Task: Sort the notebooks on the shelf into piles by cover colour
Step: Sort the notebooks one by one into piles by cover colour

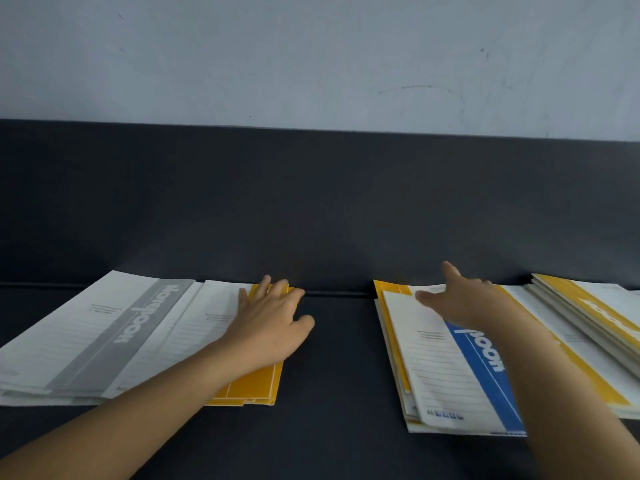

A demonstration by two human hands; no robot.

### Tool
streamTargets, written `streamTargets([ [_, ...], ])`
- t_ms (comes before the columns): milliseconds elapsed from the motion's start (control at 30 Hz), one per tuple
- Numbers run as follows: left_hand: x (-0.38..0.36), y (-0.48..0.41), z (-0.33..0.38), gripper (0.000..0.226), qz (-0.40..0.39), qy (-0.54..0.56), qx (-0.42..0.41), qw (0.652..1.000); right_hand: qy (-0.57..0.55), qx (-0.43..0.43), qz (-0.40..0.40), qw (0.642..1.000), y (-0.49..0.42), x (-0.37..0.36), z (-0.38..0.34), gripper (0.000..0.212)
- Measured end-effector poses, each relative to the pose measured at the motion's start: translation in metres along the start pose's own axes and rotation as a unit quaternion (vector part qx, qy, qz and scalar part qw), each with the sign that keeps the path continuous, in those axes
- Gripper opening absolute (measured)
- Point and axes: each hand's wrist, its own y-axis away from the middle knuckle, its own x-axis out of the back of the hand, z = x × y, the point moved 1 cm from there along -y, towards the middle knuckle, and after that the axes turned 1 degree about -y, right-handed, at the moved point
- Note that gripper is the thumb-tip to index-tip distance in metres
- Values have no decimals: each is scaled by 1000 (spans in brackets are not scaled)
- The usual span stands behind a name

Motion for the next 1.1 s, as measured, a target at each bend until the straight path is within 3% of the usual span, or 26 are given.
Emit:
streamTargets([
  [67,1,1,22,46,16,128,-46,991,10,0,-35,999,4,4,1,61],
  [167,-4,-1,55,39,-50,288,-49,955,33,28,-67,997,10,2,-8,45],
  [367,-13,-5,85,16,-122,391,-12,912,6,68,-88,994,9,-8,-16,49],
  [500,-18,-3,82,39,-59,419,16,906,-4,109,-135,985,21,-10,-28,47],
  [633,-9,0,77,60,-31,478,32,877,-69,163,-88,980,20,-10,-36,44],
  [767,16,-2,50,73,33,410,38,911,-111,153,-8,982,14,-15,-28,25],
  [867,32,0,26,65,65,324,63,942,-37,85,13,996,16,-14,-22,59],
  [967,29,2,18,67,19,229,90,969,-23,71,-25,997,21,-16,-26,79],
  [1100,12,7,26,78,-61,152,83,983,29,74,-57,995,22,-26,-34,83],
])
